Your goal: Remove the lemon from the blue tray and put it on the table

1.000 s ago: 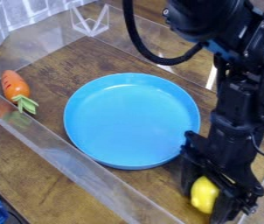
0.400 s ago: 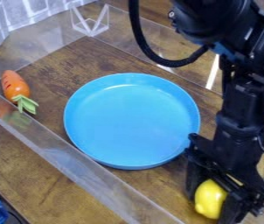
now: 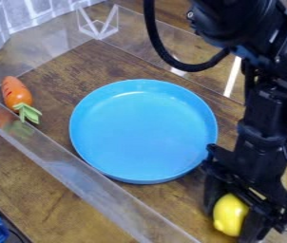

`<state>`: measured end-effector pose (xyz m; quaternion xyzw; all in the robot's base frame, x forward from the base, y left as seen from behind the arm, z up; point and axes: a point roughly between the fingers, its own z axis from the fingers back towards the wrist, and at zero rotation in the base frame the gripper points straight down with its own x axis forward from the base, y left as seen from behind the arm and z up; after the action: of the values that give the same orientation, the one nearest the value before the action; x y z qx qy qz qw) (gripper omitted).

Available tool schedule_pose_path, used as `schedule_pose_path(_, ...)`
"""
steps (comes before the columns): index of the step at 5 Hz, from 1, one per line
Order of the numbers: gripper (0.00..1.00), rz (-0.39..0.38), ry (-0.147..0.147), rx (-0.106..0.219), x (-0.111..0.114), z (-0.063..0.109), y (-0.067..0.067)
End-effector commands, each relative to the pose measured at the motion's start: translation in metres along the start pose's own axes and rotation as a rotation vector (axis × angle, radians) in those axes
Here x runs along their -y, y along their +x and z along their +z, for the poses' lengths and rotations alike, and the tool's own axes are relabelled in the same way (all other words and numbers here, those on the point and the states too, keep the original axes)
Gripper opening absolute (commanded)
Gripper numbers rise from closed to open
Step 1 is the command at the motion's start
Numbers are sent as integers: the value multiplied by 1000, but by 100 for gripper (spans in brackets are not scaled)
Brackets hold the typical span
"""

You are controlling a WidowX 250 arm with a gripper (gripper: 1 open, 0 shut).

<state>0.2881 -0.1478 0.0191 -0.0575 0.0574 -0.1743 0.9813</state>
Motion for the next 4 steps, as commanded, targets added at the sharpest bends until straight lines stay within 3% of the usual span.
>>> schedule_pose_path(1,0,6,10,7,7,-4,4)
schedule_pose_path(2,100,23,13,9,7,-4,5)
schedule_pose_path(4,100,51,16,58,4,18,4)
